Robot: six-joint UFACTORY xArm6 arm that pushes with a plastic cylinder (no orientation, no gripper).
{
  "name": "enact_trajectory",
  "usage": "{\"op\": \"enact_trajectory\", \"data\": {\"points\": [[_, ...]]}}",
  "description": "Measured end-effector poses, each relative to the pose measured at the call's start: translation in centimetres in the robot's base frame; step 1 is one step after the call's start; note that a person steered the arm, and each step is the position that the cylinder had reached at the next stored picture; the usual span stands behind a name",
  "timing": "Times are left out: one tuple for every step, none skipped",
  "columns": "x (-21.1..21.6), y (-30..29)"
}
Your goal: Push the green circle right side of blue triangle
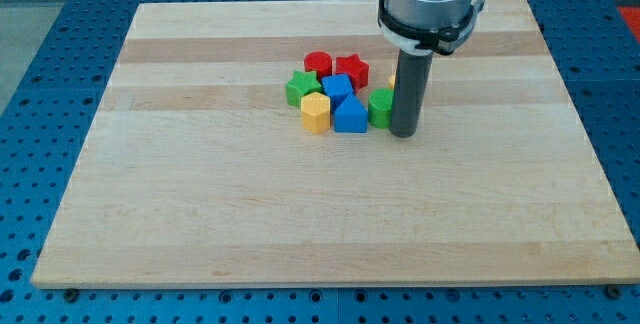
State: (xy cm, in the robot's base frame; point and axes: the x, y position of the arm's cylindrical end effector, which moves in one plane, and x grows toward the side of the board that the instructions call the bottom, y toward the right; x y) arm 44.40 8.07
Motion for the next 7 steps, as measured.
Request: {"op": "enact_trajectory", "data": {"points": [[-0.3,-0.1],[-0.5,-0.2],[-0.9,-0.3],[-1.1,-0.3],[-1.1,-0.3],[-1.1,0.3],[-1.1,1.5]]}}
